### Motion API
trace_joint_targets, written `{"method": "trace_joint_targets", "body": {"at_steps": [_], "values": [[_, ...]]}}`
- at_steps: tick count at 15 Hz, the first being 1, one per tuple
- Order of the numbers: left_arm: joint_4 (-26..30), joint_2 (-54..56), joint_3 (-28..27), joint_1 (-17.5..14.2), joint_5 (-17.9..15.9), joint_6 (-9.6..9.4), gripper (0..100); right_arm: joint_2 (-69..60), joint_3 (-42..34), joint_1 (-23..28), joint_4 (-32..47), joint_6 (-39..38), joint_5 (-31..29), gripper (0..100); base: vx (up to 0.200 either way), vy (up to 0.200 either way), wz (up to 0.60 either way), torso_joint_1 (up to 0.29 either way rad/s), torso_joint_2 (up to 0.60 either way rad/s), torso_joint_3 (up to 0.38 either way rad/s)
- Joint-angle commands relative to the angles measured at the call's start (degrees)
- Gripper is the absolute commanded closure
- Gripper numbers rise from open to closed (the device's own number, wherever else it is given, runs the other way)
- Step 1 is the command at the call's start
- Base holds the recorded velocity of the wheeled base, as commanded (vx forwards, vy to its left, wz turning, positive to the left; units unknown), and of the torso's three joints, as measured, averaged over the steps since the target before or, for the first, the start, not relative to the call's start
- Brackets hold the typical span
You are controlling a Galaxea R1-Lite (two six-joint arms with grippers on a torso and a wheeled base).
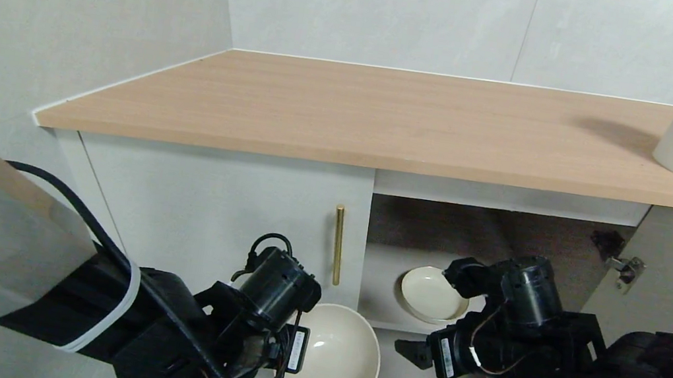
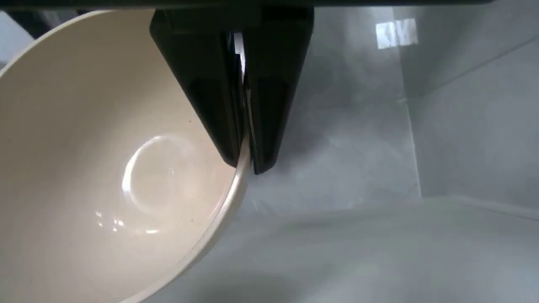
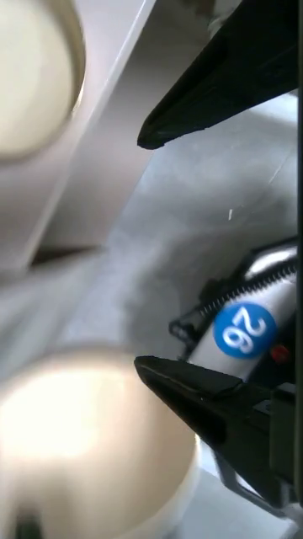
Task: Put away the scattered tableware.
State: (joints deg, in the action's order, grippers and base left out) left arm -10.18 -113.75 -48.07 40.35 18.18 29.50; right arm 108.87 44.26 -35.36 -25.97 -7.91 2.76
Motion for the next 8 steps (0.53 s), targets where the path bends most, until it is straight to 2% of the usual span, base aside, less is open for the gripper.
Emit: {"method": "trace_joint_targets", "body": {"at_steps": [1, 7, 8], "values": [[-0.02, -0.51, -0.1, 1.13, -0.51, 0.12, 100, -2.09, -0.85, -3.22, 0.48, 0.0, -0.03, 0, 0.0, 0.0, 0.0, 0.0, 0.0, 0.0], [0.16, 0.72, -0.01, 2.36, -1.13, 0.12, 100, 2.31, -0.49, -7.0, 1.27, 0.0, -1.44, 0, 0.0, 0.0, 0.0, 0.0, 0.0, 0.0], [0.6, 1.69, 0.34, 3.07, -2.97, 0.12, 100, 4.86, 0.47, -7.26, 0.83, -0.09, -4.51, 0, 0.0, 0.0, 0.0, 0.0, 0.0, 0.0]]}}
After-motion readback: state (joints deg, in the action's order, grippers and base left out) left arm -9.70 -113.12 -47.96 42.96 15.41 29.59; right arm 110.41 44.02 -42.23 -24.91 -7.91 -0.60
